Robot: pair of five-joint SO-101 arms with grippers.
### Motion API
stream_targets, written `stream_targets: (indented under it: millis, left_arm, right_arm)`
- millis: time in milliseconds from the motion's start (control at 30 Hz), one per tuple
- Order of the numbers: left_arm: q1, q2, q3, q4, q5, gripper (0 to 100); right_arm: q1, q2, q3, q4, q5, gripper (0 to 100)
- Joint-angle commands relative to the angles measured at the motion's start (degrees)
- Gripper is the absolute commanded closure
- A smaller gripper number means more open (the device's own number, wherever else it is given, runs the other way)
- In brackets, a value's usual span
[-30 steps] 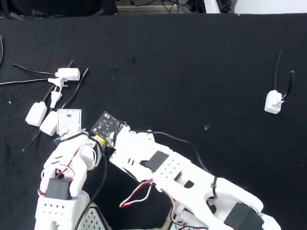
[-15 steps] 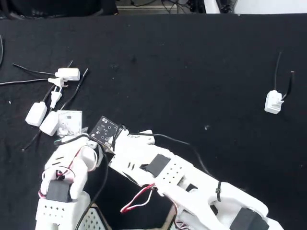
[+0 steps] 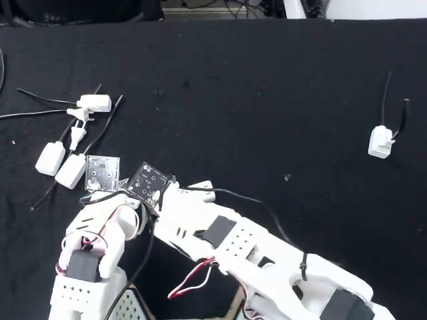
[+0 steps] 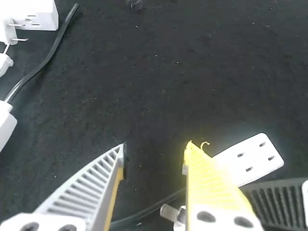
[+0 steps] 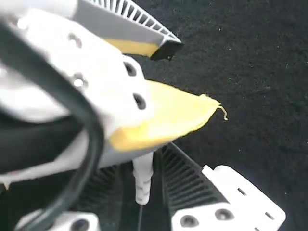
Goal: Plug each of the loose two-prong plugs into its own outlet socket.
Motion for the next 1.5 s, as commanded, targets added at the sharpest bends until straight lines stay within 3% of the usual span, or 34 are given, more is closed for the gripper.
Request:
stream_targets:
  millis: [0, 233, 500, 767, 1467]
  left_arm:
    - [-2.2, -0.2, -0.5, 0.2, -0.2, 79]
    - [-1.7, -0.2, -0.6, 0.2, -0.3, 79]
    - [-1.7, -0.2, -0.5, 0.2, -0.3, 79]
    - [-1.7, -0.2, -0.4, 0.2, -0.3, 79]
    - [-1.7, -0.2, -0.4, 0.2, -0.3, 79]
  right_arm:
    - [1.0, -2.4, -0.5, 0.6, 0.2, 98.8]
    - [3.3, -13.6, 0.1, 7.3, -0.1, 98.8]
    - [3.5, -24.2, 5.9, 6.9, -0.1, 98.8]
    - [3.5, -29.1, 9.0, 4.2, -5.1, 98.8]
    - [6.1, -35.2, 11.6, 3.0, -5.3, 98.8]
